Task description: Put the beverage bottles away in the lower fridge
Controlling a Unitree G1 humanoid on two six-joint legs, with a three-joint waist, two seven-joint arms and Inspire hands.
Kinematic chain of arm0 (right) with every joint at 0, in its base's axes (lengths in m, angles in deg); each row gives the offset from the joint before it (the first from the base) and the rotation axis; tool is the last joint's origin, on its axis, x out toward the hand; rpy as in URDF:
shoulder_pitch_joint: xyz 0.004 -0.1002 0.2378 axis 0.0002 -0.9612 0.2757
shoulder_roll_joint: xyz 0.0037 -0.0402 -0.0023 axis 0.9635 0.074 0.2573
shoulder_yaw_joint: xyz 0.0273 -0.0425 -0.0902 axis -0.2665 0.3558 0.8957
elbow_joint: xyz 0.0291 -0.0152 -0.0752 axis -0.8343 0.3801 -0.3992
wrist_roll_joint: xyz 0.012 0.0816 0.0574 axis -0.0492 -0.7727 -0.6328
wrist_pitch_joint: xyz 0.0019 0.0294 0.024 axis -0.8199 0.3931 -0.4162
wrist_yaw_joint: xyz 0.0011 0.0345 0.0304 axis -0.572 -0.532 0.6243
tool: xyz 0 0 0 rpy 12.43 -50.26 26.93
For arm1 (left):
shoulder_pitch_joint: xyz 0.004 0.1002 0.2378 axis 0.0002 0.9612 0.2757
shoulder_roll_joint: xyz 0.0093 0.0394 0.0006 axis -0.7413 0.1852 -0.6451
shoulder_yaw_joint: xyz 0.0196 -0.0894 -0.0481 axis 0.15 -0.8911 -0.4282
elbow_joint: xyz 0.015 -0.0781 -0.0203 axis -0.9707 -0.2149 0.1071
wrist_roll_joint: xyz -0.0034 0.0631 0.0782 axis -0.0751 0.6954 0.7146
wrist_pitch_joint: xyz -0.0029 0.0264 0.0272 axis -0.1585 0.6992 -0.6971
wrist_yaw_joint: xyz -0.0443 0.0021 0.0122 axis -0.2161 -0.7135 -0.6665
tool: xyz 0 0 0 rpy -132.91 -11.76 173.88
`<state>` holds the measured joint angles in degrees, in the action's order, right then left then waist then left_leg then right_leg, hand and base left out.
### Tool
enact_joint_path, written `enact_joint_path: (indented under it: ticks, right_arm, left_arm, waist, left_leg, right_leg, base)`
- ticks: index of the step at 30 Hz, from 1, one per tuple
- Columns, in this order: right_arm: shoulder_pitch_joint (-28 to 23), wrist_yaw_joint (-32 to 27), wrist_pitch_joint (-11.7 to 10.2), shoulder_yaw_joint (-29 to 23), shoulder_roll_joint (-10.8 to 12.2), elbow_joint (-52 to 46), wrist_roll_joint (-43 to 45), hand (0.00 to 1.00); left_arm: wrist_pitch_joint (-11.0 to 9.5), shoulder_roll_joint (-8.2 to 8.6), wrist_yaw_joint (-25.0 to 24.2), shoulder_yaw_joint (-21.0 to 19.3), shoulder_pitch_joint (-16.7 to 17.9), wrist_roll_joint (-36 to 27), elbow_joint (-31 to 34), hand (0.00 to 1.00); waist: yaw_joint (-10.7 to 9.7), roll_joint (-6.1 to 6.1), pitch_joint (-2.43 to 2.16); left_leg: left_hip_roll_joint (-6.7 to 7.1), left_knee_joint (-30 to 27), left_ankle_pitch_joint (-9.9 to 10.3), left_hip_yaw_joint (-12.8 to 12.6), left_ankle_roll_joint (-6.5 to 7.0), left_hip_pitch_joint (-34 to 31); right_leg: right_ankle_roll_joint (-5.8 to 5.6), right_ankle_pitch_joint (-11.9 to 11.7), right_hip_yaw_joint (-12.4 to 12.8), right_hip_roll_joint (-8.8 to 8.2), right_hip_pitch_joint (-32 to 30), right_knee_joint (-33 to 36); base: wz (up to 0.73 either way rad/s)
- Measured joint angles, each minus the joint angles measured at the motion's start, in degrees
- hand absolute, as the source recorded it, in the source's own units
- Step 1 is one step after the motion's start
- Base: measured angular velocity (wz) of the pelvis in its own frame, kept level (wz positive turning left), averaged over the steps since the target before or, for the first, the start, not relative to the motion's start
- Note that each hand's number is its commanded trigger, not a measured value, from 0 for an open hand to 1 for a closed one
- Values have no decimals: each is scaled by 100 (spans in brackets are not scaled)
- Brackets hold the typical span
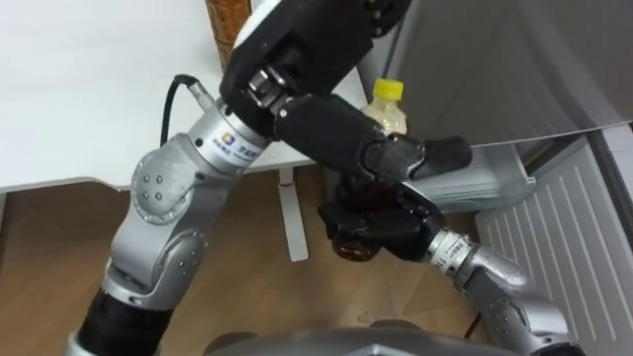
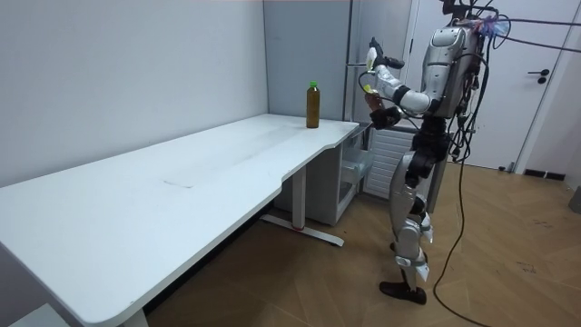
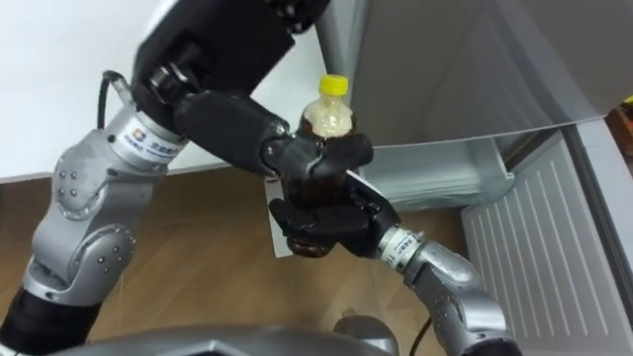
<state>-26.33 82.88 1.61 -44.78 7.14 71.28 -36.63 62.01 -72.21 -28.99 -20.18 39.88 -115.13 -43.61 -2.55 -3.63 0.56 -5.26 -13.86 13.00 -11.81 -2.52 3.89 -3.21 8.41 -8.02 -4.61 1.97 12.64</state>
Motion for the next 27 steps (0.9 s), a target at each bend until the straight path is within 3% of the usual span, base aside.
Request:
enact_joint_path:
  ticks: [4,9,13,15,16,18,21,24,27]
  right_arm:
    - [-102,-10,-57,-68,-2,0,0,100]
    - [-427,-113,-221,-484,88,-1,160,100]
    - [-726,-238,-229,-683,114,-2,319,100]
    - [-824,-306,-259,-815,130,-2,436,100]
    - [-877,-308,-295,-882,160,-3,508,100]
    - [-1147,-350,-408,-1134,287,-86,696,100]
    - [-1608,-398,-458,-1403,342,-350,746,100]
    - [-1864,-405,-456,-1527,312,-389,809,100]
    - [-2122,-412,-449,-1596,328,-579,876,100]
  left_arm:
    - [-65,33,146,-369,1,-402,139,0]
    - [-444,97,752,-1202,84,-612,563,0]
    - [-753,125,1547,-1809,319,-304,878,0]
    - [-960,165,2156,-2235,511,296,1042,0]
    - [-961,171,2313,-2362,516,538,1050,0]
    - [-1051,141,2956,-2996,514,1400,1139,0]
    - [-1281,123,3890,-3779,525,2288,1148,0]
    - [-1545,115,4796,-4325,578,2526,1148,0]
    - [-1689,106,5547,-4824,722,2665,1119,0]
  waist:
    - [144,17,3]
    - [340,177,48]
    - [535,309,-13]
    - [648,352,-16]
    - [696,360,-12]
    - [810,376,-29]
    - [1056,506,3]
    - [1174,592,-61]
    - [1254,605,-70]
  left_leg:
    - [-8,26,1,-4,-1,80]
    - [-2,62,0,62,-2,137]
    - [3,139,-9,103,-17,188]
    - [5,177,-18,109,-27,249]
    - [4,178,-18,126,-27,278]
    - [7,200,-17,221,-29,286]
    - [19,278,-13,275,-36,477]
    - [36,350,-13,335,-37,570]
    - [89,344,-19,439,-38,587]
  right_leg:
    - [0,0,-15,5,62,-8]
    - [0,0,-93,3,152,-50]
    - [-2,1,-158,6,217,-96]
    - [-3,2,-175,7,262,-112]
    - [-5,3,-190,11,302,-123]
    - [-7,4,-341,10,428,-217]
    - [-8,4,-365,16,644,-317]
    - [-58,39,-399,7,738,-319]
    - [-60,105,-493,-37,797,-348]
  base:
    - [2]
    - [6]
    - [3]
    - [2]
    - [12]
    - [21]
    - [8]
    - [9]
    - [14]
